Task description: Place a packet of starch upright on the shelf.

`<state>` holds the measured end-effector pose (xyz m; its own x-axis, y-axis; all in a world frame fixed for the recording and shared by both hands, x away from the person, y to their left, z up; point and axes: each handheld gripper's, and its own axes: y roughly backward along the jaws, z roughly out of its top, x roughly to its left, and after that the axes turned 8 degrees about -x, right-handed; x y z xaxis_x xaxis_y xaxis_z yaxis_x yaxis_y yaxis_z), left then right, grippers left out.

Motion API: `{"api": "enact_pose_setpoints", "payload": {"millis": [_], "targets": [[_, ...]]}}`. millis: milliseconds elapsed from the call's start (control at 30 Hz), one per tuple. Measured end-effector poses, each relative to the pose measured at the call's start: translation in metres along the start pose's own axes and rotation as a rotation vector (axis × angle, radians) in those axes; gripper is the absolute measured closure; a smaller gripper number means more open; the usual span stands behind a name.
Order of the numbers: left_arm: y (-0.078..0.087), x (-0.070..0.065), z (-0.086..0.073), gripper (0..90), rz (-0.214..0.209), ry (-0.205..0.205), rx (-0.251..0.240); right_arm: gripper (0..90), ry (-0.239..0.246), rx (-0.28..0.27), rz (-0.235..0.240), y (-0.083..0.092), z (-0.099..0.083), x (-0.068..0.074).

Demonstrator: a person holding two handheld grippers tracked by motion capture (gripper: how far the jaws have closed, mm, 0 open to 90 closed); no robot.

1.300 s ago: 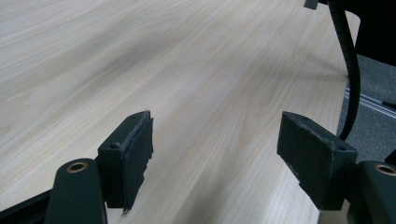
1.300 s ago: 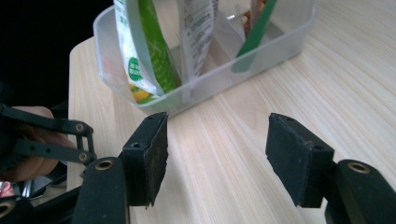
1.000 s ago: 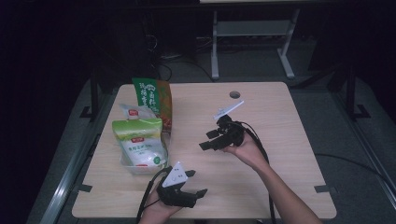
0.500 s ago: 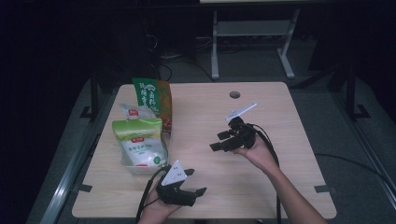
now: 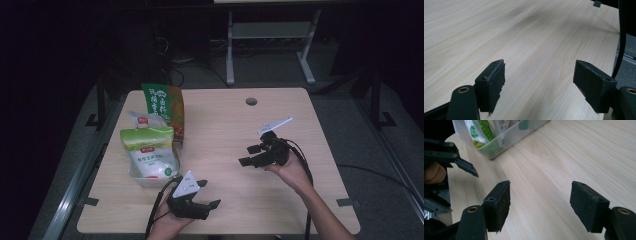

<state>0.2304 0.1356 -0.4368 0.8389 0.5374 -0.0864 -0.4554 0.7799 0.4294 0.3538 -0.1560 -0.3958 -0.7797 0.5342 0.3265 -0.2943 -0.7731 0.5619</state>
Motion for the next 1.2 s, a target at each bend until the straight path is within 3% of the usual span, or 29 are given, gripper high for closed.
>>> {"api": "enact_pose_setpoints", "payload": {"millis": [900,1200], "targets": [[0.0,0.003,0.0,24.7,0.006,0.004,0.002,30.5,-0.092,-0.027,-0.068,0.044,-0.059,-0.022],[-0.002,0.003,-0.001,24.3,0.003,0.001,0.01,29.8,-0.114,-0.029,-0.076,0.051,-0.078,-0.022]]}}
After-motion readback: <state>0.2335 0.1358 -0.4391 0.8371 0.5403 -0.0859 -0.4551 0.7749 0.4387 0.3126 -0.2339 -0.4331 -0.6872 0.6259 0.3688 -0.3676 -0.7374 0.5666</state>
